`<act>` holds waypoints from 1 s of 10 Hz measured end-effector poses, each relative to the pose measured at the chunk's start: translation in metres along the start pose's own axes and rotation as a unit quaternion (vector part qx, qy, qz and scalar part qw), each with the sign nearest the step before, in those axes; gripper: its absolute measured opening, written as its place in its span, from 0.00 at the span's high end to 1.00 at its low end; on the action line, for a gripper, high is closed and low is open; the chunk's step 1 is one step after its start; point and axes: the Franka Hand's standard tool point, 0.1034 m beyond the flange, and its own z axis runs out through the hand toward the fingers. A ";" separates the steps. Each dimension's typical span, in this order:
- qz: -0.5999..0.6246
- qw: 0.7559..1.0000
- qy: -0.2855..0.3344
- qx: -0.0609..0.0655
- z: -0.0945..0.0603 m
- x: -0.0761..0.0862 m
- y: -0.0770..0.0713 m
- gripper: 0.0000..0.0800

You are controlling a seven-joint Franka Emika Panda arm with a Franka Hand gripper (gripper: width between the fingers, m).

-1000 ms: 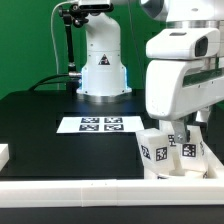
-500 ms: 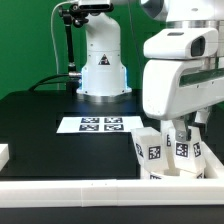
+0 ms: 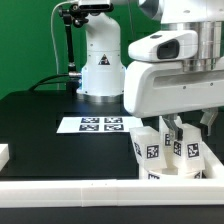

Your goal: Assemble stool

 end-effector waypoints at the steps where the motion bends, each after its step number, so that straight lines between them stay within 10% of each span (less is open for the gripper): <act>1: 0.043 0.999 0.000 0.006 0.000 0.000 0.000 0.57; 10: 0.354 0.935 -0.005 0.018 0.001 -0.001 -0.003 0.57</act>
Offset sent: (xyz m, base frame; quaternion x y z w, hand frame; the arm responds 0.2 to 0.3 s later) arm 0.0000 0.0000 0.0000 0.0000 0.0000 0.1938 0.9810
